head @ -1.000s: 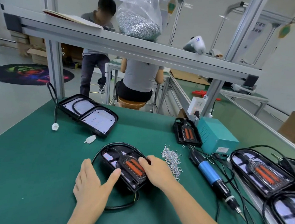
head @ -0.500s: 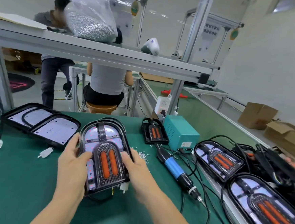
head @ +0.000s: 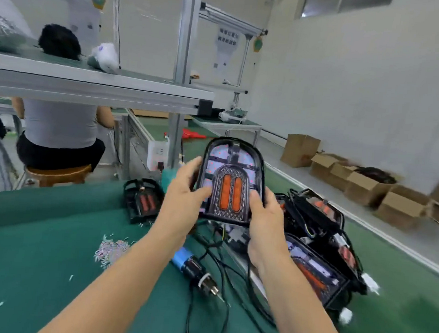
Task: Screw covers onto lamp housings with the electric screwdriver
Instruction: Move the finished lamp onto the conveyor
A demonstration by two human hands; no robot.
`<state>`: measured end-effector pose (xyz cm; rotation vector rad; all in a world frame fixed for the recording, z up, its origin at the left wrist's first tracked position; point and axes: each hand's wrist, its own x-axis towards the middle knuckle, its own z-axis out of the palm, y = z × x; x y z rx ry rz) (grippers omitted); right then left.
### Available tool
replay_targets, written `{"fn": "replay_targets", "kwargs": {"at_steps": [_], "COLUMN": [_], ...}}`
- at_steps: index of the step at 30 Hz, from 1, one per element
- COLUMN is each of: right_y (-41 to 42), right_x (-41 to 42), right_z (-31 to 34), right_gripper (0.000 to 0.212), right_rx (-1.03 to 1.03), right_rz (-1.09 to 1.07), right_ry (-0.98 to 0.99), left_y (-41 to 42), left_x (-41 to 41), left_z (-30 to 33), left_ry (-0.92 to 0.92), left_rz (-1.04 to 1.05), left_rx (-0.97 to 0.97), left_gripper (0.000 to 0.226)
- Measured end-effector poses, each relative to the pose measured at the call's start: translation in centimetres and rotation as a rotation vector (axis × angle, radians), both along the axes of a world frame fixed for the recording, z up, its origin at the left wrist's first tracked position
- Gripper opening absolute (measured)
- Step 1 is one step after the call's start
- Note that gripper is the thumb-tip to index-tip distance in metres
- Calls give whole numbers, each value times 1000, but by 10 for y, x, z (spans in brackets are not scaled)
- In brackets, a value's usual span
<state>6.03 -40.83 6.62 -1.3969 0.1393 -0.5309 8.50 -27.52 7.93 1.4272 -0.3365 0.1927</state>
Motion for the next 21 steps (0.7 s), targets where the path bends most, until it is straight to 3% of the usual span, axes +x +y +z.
{"fn": "replay_targets", "kwargs": {"at_steps": [9, 12, 17, 21], "right_y": [-123, -137, -155, -171], "right_x": [-52, -58, -39, 11], "right_z": [3, -7, 17, 44], "right_gripper": [24, 29, 39, 23], "right_rx": [57, 25, -218, -308], "right_rz": [-375, -385, -360, -347], "right_ry": [63, 124, 190, 330], "left_y": [-139, -155, -169, -173], "left_x": [-19, -18, 0, 33], "left_z": [-5, -19, -19, 1], "left_ry": [-32, 44, 137, 205], "left_rz": [-286, -311, -272, -287], "left_rx": [117, 111, 47, 43], "left_gripper": [60, 60, 58, 62]}}
